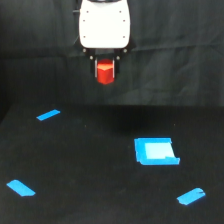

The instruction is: Pick up the red object from the table

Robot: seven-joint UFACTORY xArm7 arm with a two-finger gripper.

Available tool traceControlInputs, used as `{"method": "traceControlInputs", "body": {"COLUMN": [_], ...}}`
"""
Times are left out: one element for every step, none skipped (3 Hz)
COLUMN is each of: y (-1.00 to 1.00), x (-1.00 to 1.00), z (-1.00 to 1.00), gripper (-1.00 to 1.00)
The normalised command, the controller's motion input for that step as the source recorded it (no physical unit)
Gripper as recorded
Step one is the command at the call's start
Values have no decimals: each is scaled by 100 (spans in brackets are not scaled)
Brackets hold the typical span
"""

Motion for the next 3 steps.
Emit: {"method": "traceControlInputs", "body": {"y": [2,3,4], "x": [-4,-4,-1], "z": [5,5,2], "gripper": [-98,-98,-97]}}
